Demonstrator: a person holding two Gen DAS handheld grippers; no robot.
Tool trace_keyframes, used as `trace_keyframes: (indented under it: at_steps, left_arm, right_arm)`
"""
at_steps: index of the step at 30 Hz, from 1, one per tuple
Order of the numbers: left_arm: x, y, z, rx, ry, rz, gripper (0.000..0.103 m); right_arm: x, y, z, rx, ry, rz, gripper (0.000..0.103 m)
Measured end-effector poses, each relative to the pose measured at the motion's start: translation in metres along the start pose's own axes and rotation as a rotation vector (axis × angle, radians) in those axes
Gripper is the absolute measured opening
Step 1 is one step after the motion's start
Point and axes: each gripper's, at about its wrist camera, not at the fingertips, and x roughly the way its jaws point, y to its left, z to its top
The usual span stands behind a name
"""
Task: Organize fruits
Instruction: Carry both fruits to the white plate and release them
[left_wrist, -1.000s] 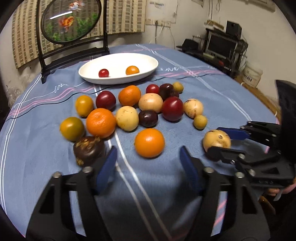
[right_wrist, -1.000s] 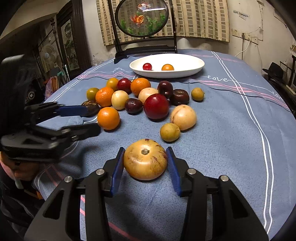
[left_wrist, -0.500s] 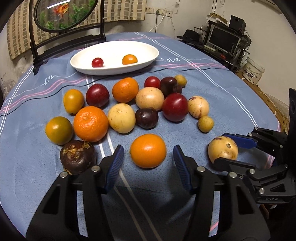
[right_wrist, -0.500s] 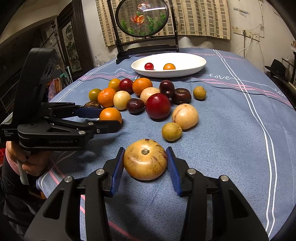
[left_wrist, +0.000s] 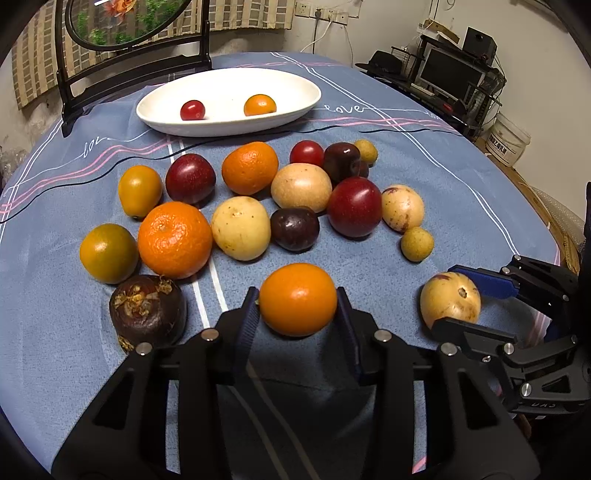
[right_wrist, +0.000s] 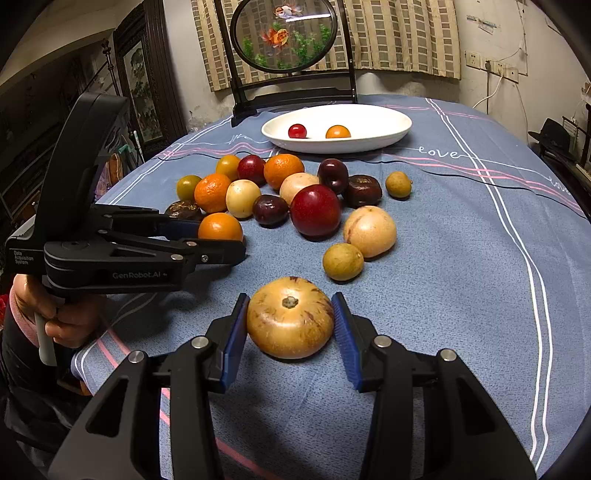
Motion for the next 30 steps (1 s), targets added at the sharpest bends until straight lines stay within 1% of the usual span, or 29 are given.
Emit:
trace_keyframes:
  at_steps: [5, 8, 11, 14, 17, 19, 21, 23, 26, 28, 30]
  left_arm:
    - [-0.004, 0.002, 0.0, -0.009, -0.007, -0.008, 0.041]
    - [-0.014, 0.004, 0.005, -0.011, -0.025, -0.024, 0.041]
    - [-0.028, 0.01, 0.018, -0.016, -0.06, -0.042, 0.041]
    - [-0.035, 0.016, 0.036, -0.012, -0.075, -0.037, 0.041]
    - [-0.038, 0.025, 0.067, -0.006, -0.095, -0.017, 0.041]
    - [-0.035, 0.032, 0.094, -0.002, -0.122, 0.021, 0.041]
    - [-0.026, 0.041, 0.122, -0.015, -0.134, 0.043, 0.041]
    - [-0.014, 0.052, 0.147, -0.034, -0.14, 0.057, 0.041]
    - [0.014, 0.073, 0.184, -0.076, -0.124, 0.079, 0.041]
    - [0.032, 0.086, 0.198, -0.103, -0.106, 0.096, 0.041]
    - [0.053, 0.1, 0.213, -0.132, -0.08, 0.119, 0.041]
  right_arm:
    - [0.003, 0.002, 0.002, -0.009, 0.023, -0.016, 0.045]
    - [0.004, 0.002, 0.009, -0.003, 0.028, -0.005, 0.045]
    - [0.002, 0.001, 0.026, 0.0, 0.0, 0.014, 0.045]
    - [0.003, -0.004, 0.054, 0.0, -0.039, 0.008, 0.045]
    - [0.009, -0.012, 0.084, 0.004, -0.073, -0.001, 0.045]
    - [0.018, -0.024, 0.111, 0.019, -0.09, -0.026, 0.045]
    - [0.035, -0.041, 0.14, 0.052, -0.095, -0.047, 0.045]
    - [0.052, -0.054, 0.159, 0.085, -0.088, -0.06, 0.045]
    - [0.086, -0.074, 0.19, 0.114, -0.06, -0.073, 0.045]
    - [0.104, -0.08, 0.2, 0.113, -0.048, -0.093, 0.045]
    - [0.126, -0.087, 0.213, 0.118, -0.017, -0.097, 0.045]
